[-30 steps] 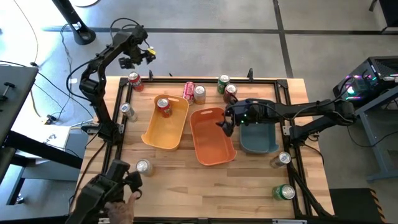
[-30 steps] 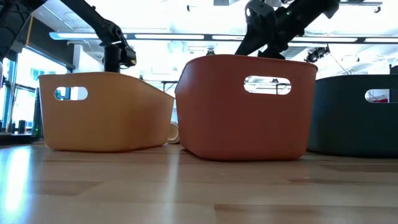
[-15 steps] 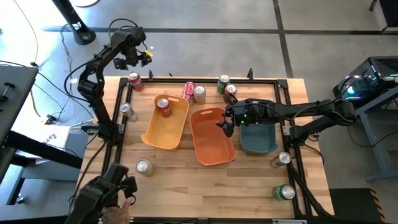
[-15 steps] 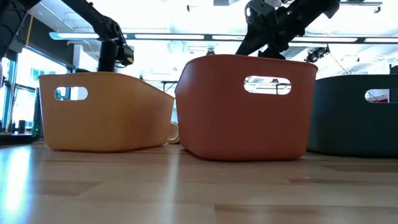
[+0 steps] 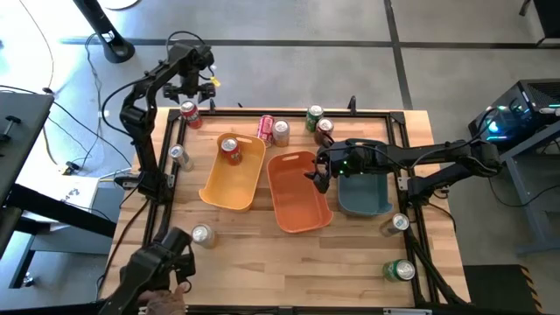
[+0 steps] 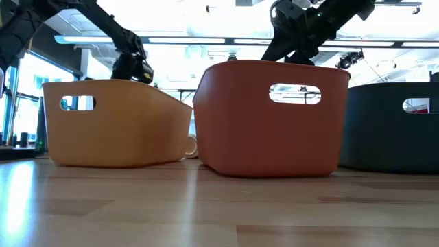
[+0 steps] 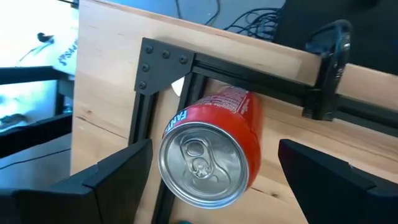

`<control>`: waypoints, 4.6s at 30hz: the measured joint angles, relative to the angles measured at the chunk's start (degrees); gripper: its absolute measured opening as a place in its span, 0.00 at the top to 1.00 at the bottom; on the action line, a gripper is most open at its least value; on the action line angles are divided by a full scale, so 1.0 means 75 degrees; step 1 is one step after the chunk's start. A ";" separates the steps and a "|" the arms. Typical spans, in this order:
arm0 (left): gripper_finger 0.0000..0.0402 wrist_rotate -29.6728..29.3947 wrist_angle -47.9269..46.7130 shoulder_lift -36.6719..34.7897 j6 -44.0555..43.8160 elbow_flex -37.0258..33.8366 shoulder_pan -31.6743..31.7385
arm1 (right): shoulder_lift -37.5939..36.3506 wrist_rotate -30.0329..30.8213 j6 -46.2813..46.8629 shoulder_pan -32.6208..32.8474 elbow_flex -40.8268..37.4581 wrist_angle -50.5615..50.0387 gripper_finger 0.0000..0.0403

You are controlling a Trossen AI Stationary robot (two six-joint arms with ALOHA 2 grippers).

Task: Sort soda cans
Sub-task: Put the orange soda can into the yellow bin

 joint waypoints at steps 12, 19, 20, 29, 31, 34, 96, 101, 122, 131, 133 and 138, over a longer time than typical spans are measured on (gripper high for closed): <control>0.15 -0.0075 -0.0366 0.0168 0.0029 0.0156 -0.0031 | 0.0000 -0.0002 -0.0036 -0.0025 0.0000 -0.0005 0.27; 0.15 -0.0500 -0.0466 0.0448 -0.0133 0.0143 -0.0126 | 0.0000 0.0001 0.0136 -0.0025 0.0000 -0.0006 0.27; 0.15 -0.0506 -0.0474 0.0462 -0.0123 0.0143 -0.0126 | 0.0000 0.0006 0.0140 -0.0025 0.0000 -0.0006 0.27; 0.15 -0.0338 -0.0261 0.0464 -0.0124 0.0142 -0.0126 | 0.0000 0.0130 0.0143 -0.0025 0.0000 -0.0006 0.27; 0.15 0.0179 -0.0005 0.0428 -0.0343 0.0030 -0.0120 | 0.0000 0.0130 0.0143 -0.0025 -0.0001 -0.0006 0.27; 0.15 0.0733 0.0398 0.0463 -0.0211 -0.0025 -0.0127 | 0.0000 0.0130 0.0195 -0.0025 0.0000 -0.0013 0.27; 0.16 0.1475 0.2858 -0.1421 0.0171 -0.2981 -0.0694 | 0.0000 0.0200 0.1138 -0.0075 -0.0003 -0.0293 0.27; 0.21 0.1544 0.2665 -0.1421 0.0600 -0.2978 -0.0732 | 0.0000 0.0200 0.1177 -0.0075 -0.0003 -0.0291 0.27; 0.29 0.2121 0.3344 -0.4050 0.2678 -0.2244 -0.1016 | -0.0003 0.0194 0.1574 -0.0069 0.0000 0.0167 0.27; 0.29 0.2645 0.2839 -0.5945 0.2608 -0.2250 -0.4206 | -0.0006 0.0188 0.2060 -0.0069 0.0020 0.0575 0.27; 0.29 0.2492 0.2773 -0.6128 0.2485 -0.2253 -0.5073 | -0.0006 0.0185 0.2201 -0.0069 0.0023 0.0575 0.27; 0.29 0.1759 0.2281 -0.6164 0.2369 -0.2253 -0.6485 | -0.0006 0.0185 0.2475 -0.0069 0.0024 0.0574 0.27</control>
